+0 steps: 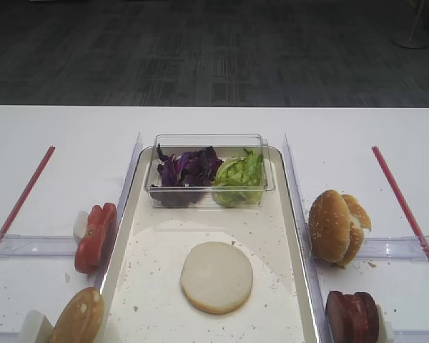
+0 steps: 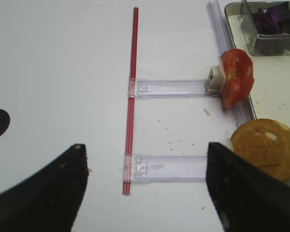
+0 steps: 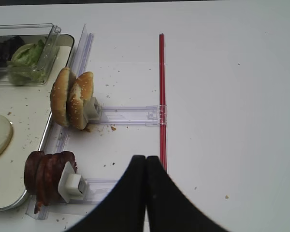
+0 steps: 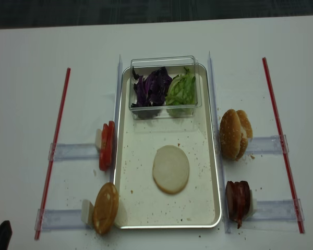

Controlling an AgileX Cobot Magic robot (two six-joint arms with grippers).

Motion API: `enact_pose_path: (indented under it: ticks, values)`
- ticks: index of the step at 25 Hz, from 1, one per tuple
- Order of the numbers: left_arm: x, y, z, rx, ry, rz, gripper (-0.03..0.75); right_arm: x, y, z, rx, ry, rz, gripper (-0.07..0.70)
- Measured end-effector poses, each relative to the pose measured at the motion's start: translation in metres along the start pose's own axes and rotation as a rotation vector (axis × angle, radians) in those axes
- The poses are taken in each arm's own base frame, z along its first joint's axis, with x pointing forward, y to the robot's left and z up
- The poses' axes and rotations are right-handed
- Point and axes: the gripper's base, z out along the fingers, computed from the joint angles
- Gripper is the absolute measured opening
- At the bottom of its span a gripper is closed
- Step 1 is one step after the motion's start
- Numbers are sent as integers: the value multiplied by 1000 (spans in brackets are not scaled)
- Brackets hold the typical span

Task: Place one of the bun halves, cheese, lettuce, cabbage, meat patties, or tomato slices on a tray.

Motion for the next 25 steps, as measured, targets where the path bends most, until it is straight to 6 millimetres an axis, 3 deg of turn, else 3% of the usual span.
enact_pose_path:
  ticks: [25]
  values:
    - [0, 0, 0, 0, -2, 0, 473, 0, 0, 0, 0, 0, 0, 364]
